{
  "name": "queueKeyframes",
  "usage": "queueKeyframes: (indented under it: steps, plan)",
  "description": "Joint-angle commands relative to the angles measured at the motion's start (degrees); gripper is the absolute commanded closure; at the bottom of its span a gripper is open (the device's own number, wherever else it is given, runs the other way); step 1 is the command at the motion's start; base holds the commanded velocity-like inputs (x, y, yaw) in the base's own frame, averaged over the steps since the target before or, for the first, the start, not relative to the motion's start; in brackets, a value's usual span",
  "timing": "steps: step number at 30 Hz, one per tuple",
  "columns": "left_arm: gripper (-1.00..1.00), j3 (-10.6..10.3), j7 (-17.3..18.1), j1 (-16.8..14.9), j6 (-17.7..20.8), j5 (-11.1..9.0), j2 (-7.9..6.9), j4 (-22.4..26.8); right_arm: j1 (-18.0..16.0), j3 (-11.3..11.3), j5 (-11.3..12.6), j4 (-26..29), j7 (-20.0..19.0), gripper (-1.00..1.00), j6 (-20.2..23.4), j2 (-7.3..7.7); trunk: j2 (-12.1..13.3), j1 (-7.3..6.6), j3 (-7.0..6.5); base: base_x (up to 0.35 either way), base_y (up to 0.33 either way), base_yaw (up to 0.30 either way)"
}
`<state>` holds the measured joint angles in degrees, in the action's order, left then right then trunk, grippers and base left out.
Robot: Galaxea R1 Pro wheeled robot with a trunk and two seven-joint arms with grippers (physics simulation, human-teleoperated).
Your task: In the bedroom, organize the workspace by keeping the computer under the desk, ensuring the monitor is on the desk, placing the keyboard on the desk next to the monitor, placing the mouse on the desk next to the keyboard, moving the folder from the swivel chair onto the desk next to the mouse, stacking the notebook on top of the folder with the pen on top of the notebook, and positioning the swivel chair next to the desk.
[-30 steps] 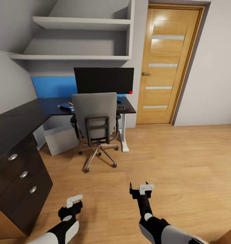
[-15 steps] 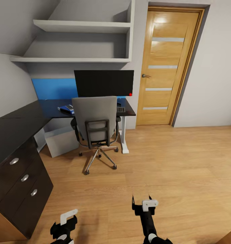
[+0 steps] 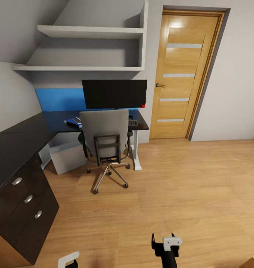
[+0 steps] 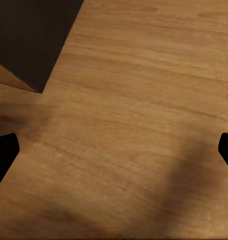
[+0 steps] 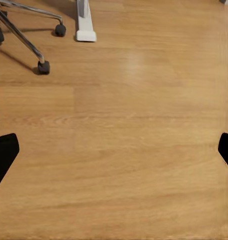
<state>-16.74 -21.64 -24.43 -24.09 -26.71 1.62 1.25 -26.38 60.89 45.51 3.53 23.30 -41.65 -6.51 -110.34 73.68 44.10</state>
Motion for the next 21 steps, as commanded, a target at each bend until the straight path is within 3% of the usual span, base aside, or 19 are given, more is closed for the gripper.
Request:
queueKeyframes:
  steps: [1,6,7,10,17,21]
  plan:
    - [-1.0,-0.5,-0.2,0.2,-0.1,-0.4,-0.1,0.0,0.1,0.5,0.3,-0.4,0.5,-1.0,0.0,0.0,0.4,-0.23,-0.13,0.0,0.0,0.0]
    - [-1.0,-0.5,-0.1,1.6,-0.2,-0.4,-0.49,0.0,1.4,0.5,2.4,-1.9,0.5,-1.0,-0.1,0.05,2.4,-1.33,-1.03,0.0,0.0,0.0]
    - [-1.0,-0.5,0.0,3.8,-0.3,-0.3,-0.61,0.0,3.5,0.4,3.6,-2.6,0.5,-1.0,-1.5,0.83,2.8,-1.55,-1.21,0.0,0.0,0.0]
    - [-1.0,-0.6,0.0,5.4,-0.7,-0.2,-0.59,0.0,5.0,0.4,3.9,-2.9,0.5,-1.0,-3.3,1.75,4.0,-2.21,-1.75,0.0,0.0,0.0]
    - [-1.0,-0.5,0.2,8.2,-4.4,-0.2,-1.25,0.0,9.4,0.4,6.5,-3.1,0.4,-1.0,-8.6,3.18,6.8,-3.75,-3.01,0.0,0.0,0.0]
    - [-1.0,-0.5,1.2,9.4,-5.0,-0.3,-1.54,0.0,10.9,0.4,7.2,-3.1,0.4,-1.0,-9.4,3.75,8.4,-4.63,-3.72,0.0,0.0,0.0]
